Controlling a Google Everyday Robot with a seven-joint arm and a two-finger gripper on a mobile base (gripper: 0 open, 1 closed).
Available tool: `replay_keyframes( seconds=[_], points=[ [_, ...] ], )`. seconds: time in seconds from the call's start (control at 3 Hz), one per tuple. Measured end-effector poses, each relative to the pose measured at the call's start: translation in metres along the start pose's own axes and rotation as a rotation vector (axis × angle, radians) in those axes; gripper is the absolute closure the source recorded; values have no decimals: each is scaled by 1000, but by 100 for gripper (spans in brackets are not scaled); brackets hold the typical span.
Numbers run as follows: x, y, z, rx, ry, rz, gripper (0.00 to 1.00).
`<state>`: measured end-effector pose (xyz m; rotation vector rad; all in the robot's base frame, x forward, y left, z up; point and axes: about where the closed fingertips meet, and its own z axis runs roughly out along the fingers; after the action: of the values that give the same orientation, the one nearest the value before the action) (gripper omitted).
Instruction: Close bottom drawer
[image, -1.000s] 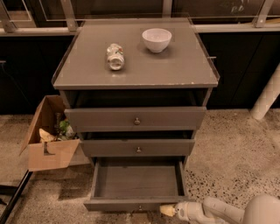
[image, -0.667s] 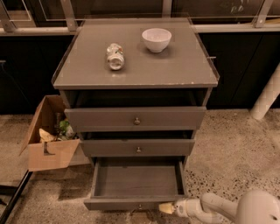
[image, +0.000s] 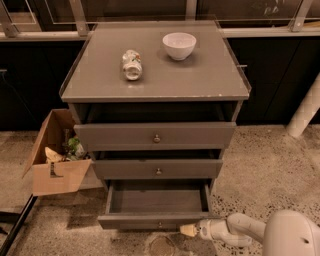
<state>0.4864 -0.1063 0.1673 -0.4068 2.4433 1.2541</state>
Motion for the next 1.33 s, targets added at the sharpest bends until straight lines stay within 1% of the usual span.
replay_keyframes(
  seconds=[0.33, 0.67, 1.0, 1.33],
  points=[
    [-10, -4, -2, 4, -19, -15, 100],
    [-48, -19, -7, 33, -21, -70, 100],
    [-48, -18, -7, 33, -20, -70, 100],
    [-64, -23, -7, 41, -36, -80, 100]
  ],
)
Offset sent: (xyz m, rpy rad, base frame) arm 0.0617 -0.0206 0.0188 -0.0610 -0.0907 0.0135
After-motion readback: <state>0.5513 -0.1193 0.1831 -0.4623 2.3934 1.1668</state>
